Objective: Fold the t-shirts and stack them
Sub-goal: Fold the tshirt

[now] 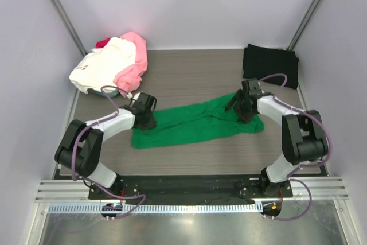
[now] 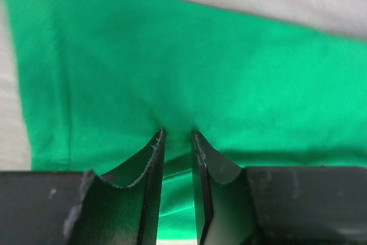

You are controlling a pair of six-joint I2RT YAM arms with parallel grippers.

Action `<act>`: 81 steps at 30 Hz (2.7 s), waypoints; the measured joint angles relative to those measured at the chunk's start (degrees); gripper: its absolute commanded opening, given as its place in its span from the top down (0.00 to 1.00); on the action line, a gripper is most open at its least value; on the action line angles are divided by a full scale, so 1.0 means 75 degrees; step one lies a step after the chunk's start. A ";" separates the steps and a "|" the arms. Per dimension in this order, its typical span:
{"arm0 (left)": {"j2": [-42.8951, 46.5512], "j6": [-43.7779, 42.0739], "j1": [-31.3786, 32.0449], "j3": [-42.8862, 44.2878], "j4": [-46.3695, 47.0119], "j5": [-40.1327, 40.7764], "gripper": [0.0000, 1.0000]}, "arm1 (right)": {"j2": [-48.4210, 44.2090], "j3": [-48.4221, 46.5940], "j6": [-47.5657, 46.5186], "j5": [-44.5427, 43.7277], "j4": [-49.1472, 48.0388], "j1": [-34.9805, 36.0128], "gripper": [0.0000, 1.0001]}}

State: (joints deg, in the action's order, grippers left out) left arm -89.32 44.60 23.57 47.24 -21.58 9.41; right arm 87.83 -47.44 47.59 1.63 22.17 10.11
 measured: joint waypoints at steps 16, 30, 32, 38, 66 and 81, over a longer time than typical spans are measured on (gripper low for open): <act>0.1524 0.3462 0.3768 -0.1807 0.0970 -0.0909 0.68 | 0.6079 -0.7836 -0.0731 0.1492 -0.0029 0.0297 0.22; 0.0175 0.4132 0.4500 -0.0927 0.1813 -0.1609 0.68 | 0.8591 -1.1730 -0.0848 0.2637 0.0082 0.0720 0.19; 0.0178 0.3934 0.4529 -0.0635 0.1244 -0.1577 0.65 | 0.8588 -1.1730 -0.0938 0.2687 0.0044 0.0720 0.16; 0.0694 0.3214 0.4605 0.0685 -0.0769 -0.0743 0.47 | 0.8300 -1.1523 -0.1297 0.2684 0.0105 0.0723 0.07; 0.5161 0.3485 0.4596 -0.2512 -0.1705 0.0679 0.38 | -0.5021 0.3593 0.0399 0.0726 0.0367 0.3115 0.27; 0.5129 0.4010 0.4596 -0.3483 -0.0312 0.0251 0.41 | -0.4546 0.4374 0.1944 0.0778 -0.1661 0.5237 0.71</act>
State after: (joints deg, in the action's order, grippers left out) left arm -50.85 74.67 58.04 21.12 -23.92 11.29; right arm 53.74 -14.63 62.17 7.46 9.72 49.39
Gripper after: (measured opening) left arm 0.600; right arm 0.358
